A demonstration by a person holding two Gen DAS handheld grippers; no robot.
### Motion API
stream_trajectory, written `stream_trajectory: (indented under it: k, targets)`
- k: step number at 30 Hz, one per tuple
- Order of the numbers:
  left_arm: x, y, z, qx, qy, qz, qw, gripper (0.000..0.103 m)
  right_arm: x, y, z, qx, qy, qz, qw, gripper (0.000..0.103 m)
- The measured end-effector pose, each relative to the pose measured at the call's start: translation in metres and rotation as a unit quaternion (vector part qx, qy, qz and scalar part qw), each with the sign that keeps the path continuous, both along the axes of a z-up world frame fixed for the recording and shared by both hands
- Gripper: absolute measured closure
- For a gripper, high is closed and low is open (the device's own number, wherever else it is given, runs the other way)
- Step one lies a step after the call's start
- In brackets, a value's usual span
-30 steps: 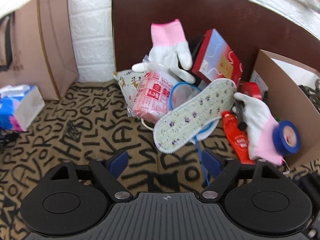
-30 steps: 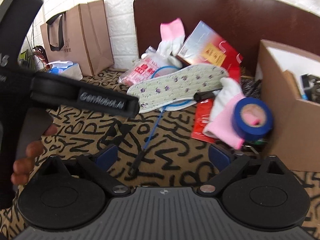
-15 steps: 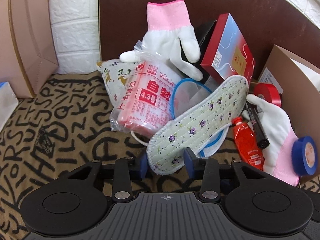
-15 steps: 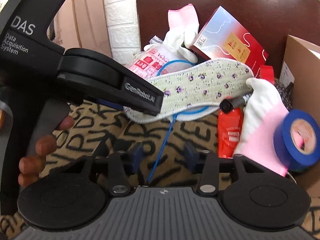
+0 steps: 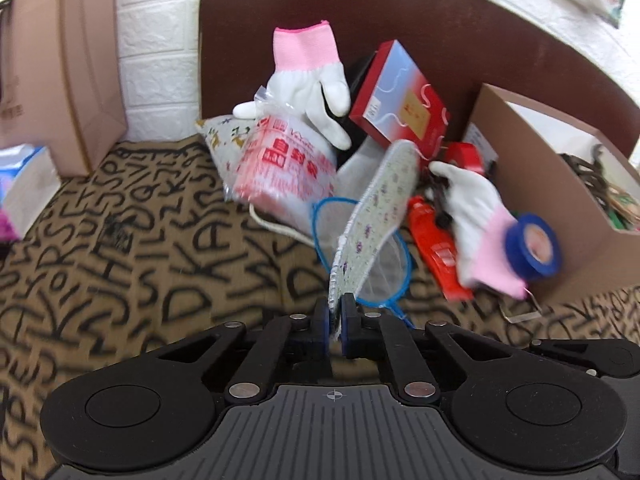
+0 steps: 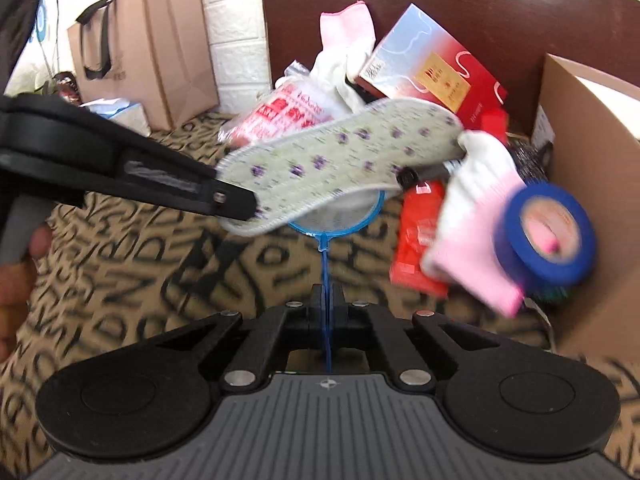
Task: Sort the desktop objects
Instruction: 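Grasp the floral insole with the left gripper while the right grasps the blue net handle, then lift the insole with the left gripper while the right lifts the blue net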
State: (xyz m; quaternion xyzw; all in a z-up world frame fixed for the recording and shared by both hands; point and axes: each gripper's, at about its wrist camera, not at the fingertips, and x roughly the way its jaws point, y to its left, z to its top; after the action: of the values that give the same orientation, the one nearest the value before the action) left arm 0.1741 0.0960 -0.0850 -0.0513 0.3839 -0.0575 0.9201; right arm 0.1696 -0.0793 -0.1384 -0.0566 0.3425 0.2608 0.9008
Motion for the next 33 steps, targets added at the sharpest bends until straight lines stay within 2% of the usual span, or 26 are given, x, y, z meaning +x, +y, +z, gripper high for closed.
stream_trajectory:
  k: [5, 10, 12, 13, 15, 16, 18, 21, 24, 26, 28, 33]
  targets:
    - [-0.048, -0.002, 0.002, 0.003, 0.003, 0.005, 1.0000, 0.103, -0.036, -0.018, 0.005, -0.007, 0.003, 0.007, 1.000, 0.101]
    - [-0.099, -0.002, -0.004, 0.018, 0.024, 0.011, 0.9995, 0.103, -0.071, -0.038, 0.016, -0.008, 0.009, 0.009, 1.000, 0.101]
    - [-0.117, 0.001, -0.010, 0.012, 0.036, 0.018, 0.9991, 0.103, -0.088, -0.046, 0.020, -0.012, 0.006, 0.015, 1.000, 0.101]
    - [-0.123, 0.001, -0.013, 0.012, 0.042, 0.019, 0.9989, 0.084, -0.094, -0.049, 0.020, -0.012, 0.008, 0.016, 1.000, 0.101]
    - [-0.130, -0.001, -0.018, 0.022, 0.046, 0.024, 0.9984, 0.066, -0.104, -0.053, 0.019, -0.013, 0.014, 0.016, 1.000, 0.101]
    - [-0.133, -0.003, -0.020, 0.030, 0.043, 0.030, 0.9982, 0.053, -0.106, -0.054, 0.018, -0.016, 0.017, 0.021, 1.000, 0.100]
    - [-0.132, -0.004, -0.019, 0.039, 0.033, 0.031, 0.9982, 0.039, -0.106, -0.054, 0.014, -0.017, 0.023, 0.019, 0.999, 0.099]
    - [-0.125, -0.006, -0.013, 0.046, 0.019, 0.032, 0.9983, 0.036, -0.102, -0.051, 0.012, -0.009, 0.025, 0.014, 1.000, 0.098]
    - [-0.115, -0.008, -0.008, 0.046, 0.006, 0.029, 0.9985, 0.019, -0.099, -0.049, 0.010, -0.008, 0.021, 0.010, 1.000, 0.095]
    - [-0.106, -0.013, -0.005, 0.057, -0.007, 0.017, 0.9982, 0.019, -0.095, -0.048, 0.008, -0.007, 0.021, 0.005, 1.000, 0.088]
    - [-0.094, -0.021, -0.004, 0.070, -0.017, -0.005, 0.9974, 0.018, -0.088, -0.046, 0.007, -0.004, 0.020, 0.001, 1.000, 0.086]
    - [-0.061, -0.042, -0.011, 0.086, -0.010, -0.076, 0.9934, 0.015, -0.072, -0.040, 0.006, -0.002, 0.018, -0.001, 1.000, 0.081]
